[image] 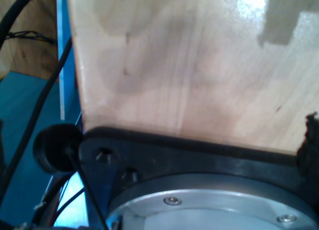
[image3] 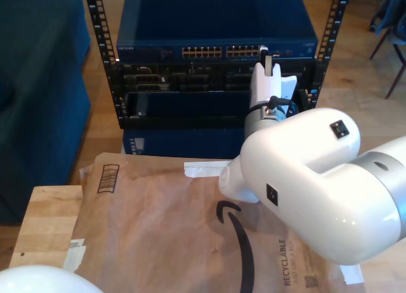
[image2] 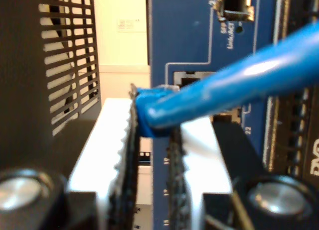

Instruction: Grab the cable and plug it in

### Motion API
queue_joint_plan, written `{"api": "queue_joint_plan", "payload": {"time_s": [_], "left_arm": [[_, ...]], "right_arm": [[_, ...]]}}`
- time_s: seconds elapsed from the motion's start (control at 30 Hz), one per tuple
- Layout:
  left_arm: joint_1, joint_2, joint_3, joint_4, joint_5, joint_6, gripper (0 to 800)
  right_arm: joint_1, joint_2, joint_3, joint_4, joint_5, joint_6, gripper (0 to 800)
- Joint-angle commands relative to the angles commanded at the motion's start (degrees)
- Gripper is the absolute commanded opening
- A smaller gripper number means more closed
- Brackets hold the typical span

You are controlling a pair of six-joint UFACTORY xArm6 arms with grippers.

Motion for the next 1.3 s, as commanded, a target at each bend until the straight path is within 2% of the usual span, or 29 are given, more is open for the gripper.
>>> {"api": "queue_joint_plan", "payload": {"time_s": [0.43,1.3], "left_arm": [[0.00,0.00,0.00,0.00,0.00,0.00,800],[0.00,0.00,0.00,0.00,0.00,0.00,800]], "right_arm": [[-0.18,1.58,-2.37,0.00,0.26,0.09,0],[-0.35,1.23,-0.79,-0.09,0.09,0.09,0]]}}
